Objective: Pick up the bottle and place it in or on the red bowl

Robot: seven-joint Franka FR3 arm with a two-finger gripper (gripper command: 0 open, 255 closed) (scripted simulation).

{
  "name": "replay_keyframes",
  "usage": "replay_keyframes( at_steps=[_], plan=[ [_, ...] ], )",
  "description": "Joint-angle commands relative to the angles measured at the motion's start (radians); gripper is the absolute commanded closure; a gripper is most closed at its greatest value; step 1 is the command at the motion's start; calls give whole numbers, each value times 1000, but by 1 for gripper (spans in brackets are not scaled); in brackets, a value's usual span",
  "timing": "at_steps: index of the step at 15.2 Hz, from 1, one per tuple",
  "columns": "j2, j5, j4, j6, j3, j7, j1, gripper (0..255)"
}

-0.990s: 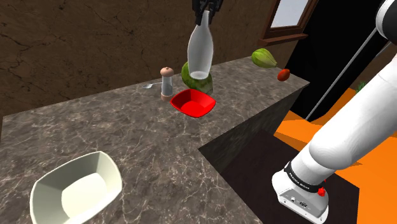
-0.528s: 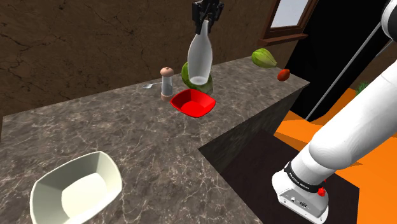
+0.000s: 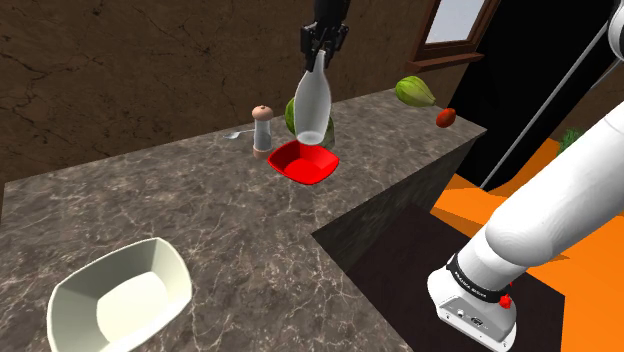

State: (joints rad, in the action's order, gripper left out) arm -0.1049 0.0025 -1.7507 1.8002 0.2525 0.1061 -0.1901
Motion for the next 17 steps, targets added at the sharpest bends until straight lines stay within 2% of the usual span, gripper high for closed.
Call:
replay_keyframes(
  at_steps=[1,17],
  plan=[
    [-6,1,-35,29,0,0,1,255],
    [-8,2,-234,228,2,3,2,255]
  ],
)
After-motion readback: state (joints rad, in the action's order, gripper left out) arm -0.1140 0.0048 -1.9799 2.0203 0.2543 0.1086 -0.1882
